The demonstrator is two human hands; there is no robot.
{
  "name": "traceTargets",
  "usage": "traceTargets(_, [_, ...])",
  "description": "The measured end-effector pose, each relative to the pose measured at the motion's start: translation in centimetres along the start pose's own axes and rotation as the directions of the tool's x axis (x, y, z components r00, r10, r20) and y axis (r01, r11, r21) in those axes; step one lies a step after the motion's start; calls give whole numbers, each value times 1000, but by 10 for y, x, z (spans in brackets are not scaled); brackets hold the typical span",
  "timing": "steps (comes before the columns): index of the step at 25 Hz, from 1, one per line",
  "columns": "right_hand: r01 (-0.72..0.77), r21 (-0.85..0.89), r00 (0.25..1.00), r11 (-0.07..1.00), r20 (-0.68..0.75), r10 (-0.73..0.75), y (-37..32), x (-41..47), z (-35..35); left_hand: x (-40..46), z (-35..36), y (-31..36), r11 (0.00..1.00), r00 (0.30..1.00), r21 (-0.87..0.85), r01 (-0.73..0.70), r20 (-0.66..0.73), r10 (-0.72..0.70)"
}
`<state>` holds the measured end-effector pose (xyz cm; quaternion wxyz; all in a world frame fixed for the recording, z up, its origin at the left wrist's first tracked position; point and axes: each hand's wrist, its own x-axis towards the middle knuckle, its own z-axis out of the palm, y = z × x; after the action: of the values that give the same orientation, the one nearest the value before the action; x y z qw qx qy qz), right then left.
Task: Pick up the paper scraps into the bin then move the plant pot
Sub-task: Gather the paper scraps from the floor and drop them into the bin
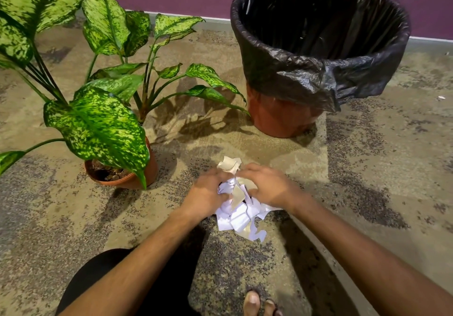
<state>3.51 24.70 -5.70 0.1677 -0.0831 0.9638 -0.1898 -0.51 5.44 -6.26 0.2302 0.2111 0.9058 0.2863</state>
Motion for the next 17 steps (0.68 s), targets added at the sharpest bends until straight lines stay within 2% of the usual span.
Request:
traceTargets(3, [-21, -46, 992, 999, -122, 15, -1, -8, -6, 0, -5, 0, 997, 998, 78, -5, -61, 10])
traceTargets(6, [-52, -156, 953, 986, -303, 2, 6, -19, -17, -4, -14, 1, 997, 990, 74, -29, -138, 39])
traceTargets(9, [-100, -142, 949, 985, -311, 51, 6, -27, -37, -6, -26, 6, 994, 974, 102, -26, -220, 48])
traceTargets(12, [-108, -38, 935, 993, -343, 88, -8, -38, -67, -7, -37, 15, 994, 952, 105, -19, -301, 50])
traceTargets(14, [-11, 17, 875, 1000, -484, 18, -27, -51, -96, -8, -44, 23, 996, 933, 91, -27, -354, 58])
traceTargets(17, [157, -73, 657, 985, -736, -160, -54, -68, -148, -8, -53, 37, 998, 916, 33, -53, -396, 62])
